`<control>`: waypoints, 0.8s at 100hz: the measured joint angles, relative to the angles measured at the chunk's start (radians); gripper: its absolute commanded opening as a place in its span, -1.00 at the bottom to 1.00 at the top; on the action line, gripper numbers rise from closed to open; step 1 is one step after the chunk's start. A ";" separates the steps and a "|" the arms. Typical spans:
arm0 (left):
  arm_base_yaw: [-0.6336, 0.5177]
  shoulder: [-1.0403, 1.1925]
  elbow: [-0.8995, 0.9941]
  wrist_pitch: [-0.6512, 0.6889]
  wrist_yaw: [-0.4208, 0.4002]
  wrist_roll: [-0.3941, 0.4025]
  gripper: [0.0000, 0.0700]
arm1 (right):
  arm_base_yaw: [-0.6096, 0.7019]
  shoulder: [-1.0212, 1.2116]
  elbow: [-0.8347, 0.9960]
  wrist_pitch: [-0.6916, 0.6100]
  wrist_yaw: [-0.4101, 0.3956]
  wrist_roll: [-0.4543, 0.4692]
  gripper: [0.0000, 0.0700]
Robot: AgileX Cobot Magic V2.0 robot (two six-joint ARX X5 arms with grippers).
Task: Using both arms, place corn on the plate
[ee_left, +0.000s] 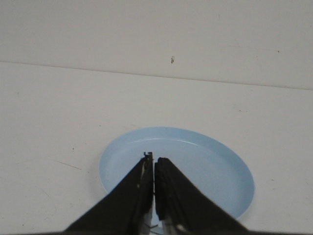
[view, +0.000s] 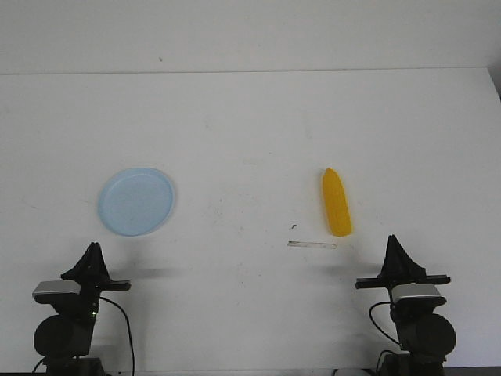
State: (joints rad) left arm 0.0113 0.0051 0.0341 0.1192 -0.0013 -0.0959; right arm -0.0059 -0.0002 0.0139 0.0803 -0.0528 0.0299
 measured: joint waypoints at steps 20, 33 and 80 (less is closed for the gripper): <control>0.000 0.000 0.000 0.000 0.000 0.000 -1.00 | 0.000 0.000 0.000 0.000 0.000 0.000 -0.96; 0.000 0.000 0.000 0.000 0.000 0.000 -1.00 | 0.000 0.000 0.000 0.000 0.000 0.000 -0.96; 0.000 0.001 0.003 0.124 0.000 -0.117 -1.00 | 0.000 0.000 0.000 0.000 0.000 0.000 -0.96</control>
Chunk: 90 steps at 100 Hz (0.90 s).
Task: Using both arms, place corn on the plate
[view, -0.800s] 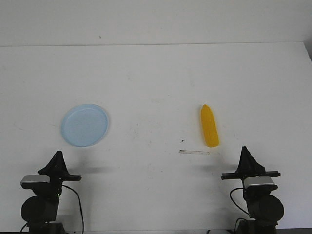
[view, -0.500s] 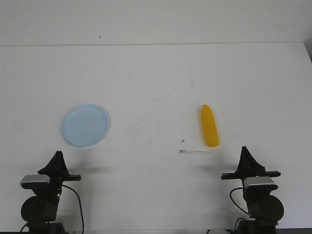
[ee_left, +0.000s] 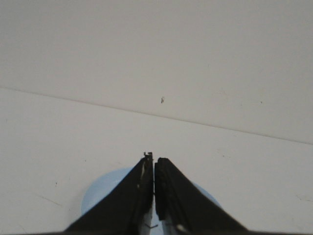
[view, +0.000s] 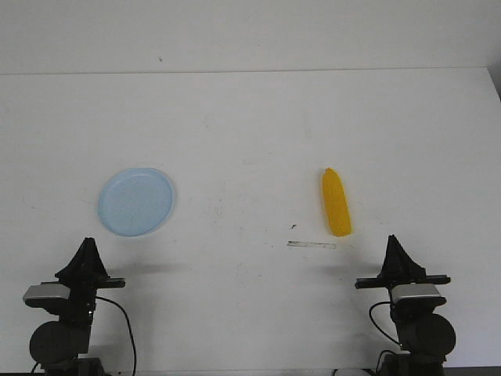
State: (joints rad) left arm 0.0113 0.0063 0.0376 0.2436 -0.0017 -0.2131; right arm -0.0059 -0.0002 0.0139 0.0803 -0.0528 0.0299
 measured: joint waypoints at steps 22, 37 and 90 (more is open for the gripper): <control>0.000 0.075 0.163 -0.107 0.000 -0.027 -0.99 | 0.000 0.000 0.000 0.000 0.000 0.000 -0.96; 0.000 0.176 0.328 -0.169 0.000 -0.026 -1.00 | 0.000 0.000 0.000 0.000 0.000 0.000 -0.96; 0.000 0.614 0.605 -0.261 0.045 -0.026 -1.00 | 0.000 0.000 0.000 0.000 0.000 0.000 -0.96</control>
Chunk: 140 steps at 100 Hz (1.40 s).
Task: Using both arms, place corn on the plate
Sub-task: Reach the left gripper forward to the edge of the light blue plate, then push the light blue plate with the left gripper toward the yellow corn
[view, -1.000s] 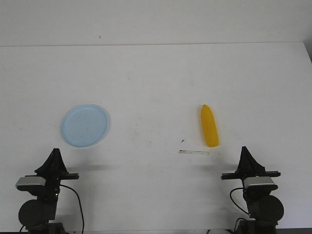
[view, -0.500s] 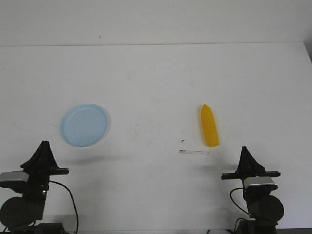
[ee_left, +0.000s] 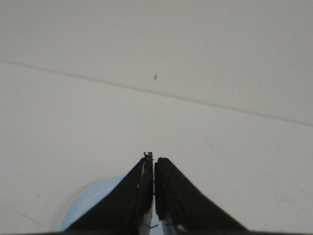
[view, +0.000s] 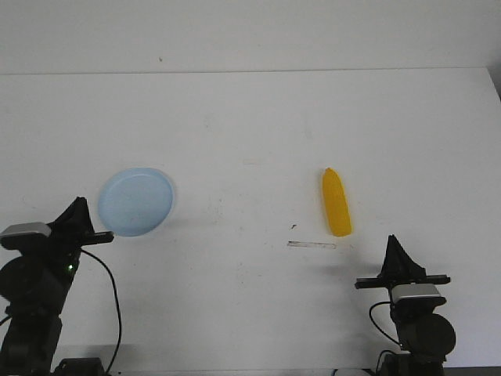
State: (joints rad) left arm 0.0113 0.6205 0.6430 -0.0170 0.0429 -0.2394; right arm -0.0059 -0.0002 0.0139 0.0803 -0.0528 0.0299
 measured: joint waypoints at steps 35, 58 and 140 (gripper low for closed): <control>0.000 0.303 0.146 -0.240 0.041 0.000 -0.99 | 0.000 0.000 0.000 0.000 0.000 0.000 -0.96; 0.039 0.512 0.314 -0.486 0.042 0.000 -0.99 | 0.000 0.000 0.000 0.000 0.000 0.000 -0.96; 0.319 1.044 0.566 -0.635 0.379 -0.032 -0.18 | 0.000 0.000 0.000 0.000 0.000 0.000 -0.96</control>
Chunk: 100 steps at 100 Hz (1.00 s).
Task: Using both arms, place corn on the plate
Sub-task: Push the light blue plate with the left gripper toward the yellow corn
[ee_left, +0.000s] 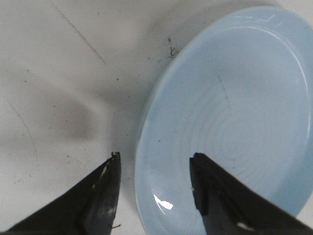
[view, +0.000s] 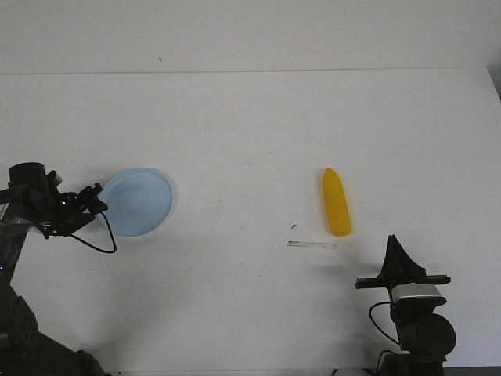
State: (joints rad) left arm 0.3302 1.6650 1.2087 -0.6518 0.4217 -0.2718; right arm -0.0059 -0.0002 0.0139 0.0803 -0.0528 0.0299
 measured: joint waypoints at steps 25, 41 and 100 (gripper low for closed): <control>-0.002 0.034 0.002 0.008 0.001 -0.002 -0.18 | 0.000 0.000 0.000 0.000 0.000 0.000 -0.96; -0.018 0.056 0.002 0.017 0.001 -0.002 -0.18 | 0.000 0.000 0.000 0.000 0.000 0.000 -0.96; -0.040 0.057 0.002 0.031 0.001 0.018 -1.00 | 0.000 0.000 0.000 0.000 0.000 0.000 -0.96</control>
State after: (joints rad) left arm 0.2901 1.7218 1.2110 -0.6212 0.4229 -0.2543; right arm -0.0059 -0.0002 0.0139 0.0799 -0.0528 0.0299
